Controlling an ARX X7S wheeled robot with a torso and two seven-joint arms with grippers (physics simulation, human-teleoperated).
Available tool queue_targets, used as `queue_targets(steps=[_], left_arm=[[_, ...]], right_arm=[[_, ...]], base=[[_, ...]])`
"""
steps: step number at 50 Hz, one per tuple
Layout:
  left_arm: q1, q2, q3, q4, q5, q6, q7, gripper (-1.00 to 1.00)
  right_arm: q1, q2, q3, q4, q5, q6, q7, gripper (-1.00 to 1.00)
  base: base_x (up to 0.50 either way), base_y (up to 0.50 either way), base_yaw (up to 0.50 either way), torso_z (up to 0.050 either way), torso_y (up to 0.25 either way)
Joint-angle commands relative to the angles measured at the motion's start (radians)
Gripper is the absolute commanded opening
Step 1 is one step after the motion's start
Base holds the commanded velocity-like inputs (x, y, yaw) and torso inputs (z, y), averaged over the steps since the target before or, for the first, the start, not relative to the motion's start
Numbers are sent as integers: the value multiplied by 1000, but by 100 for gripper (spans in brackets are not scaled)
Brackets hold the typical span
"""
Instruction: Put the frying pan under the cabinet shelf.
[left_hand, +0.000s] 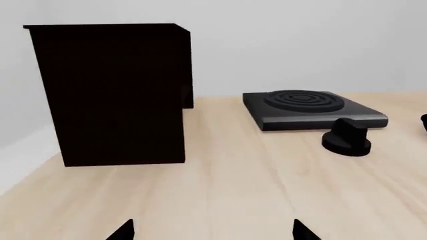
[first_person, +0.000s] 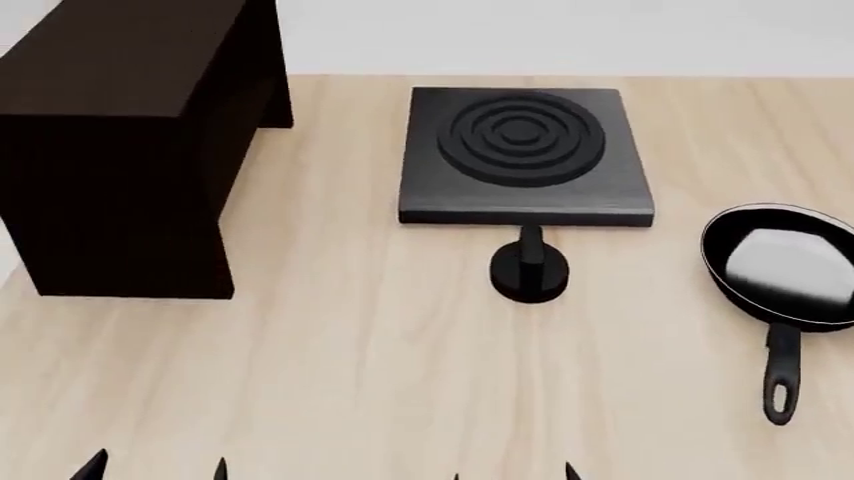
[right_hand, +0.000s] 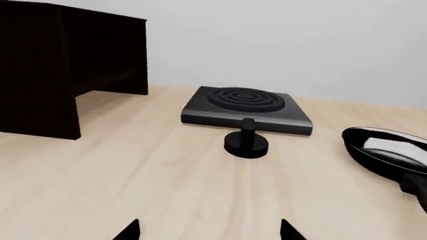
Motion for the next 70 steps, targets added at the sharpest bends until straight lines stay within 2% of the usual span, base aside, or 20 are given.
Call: queue_targets(steps=[1,13,16,21,28,36,46,56,59,64,65,70], left_arm=[[0,-7,9,0,-4,3,-11,100],[-5,-15,25,-6,4,2,-23,100],[0,-10,11,-3,-42,2,-12,100],[3,-15,26,0,-27,8,-15,100],[6,-25,26,54,-43,-86,-36,100],[-36,-73,30,310,-90,-367,-59,100],[-230,-129,10,551,-187,-737,-58,100],[-445,-155,-28,706,-307,-1034,-60,100],[-487,-154,-29,687,-315,-1064,-61,100],[-596,-146,-65,736,-376,-1194,-64,100],[-644,-139,-89,749,-404,-1257,-67,100],[-749,-141,-104,769,-440,-1352,-69,100]], right_arm=[[0,7,-14,-5,6,5,5,100],[8,9,-16,16,24,-1,11,100],[17,6,-5,23,24,12,32,100],[13,14,-14,6,25,29,30,100],[22,28,-18,-58,33,111,36,100],[74,50,2,-237,93,297,25,100],[203,105,-10,-440,80,542,42,100],[361,143,-17,-565,103,754,17,100],[411,138,-5,-608,138,829,1,100],[526,162,-6,-662,141,954,0,100],[548,180,-26,-670,121,973,7,100],[633,186,16,-687,154,1059,-11,100]], base=[[31,500,0,50,39],[39,500,0,50,41],[0,29,0,47,27],[0,0,0,0,0],[0,0,0,0,0],[0,0,0,0,0],[0,0,0,0,0],[0,0,0,0,0],[0,0,0,0,0],[0,0,0,0,0],[0,0,0,0,0],[0,0,0,0,0]])
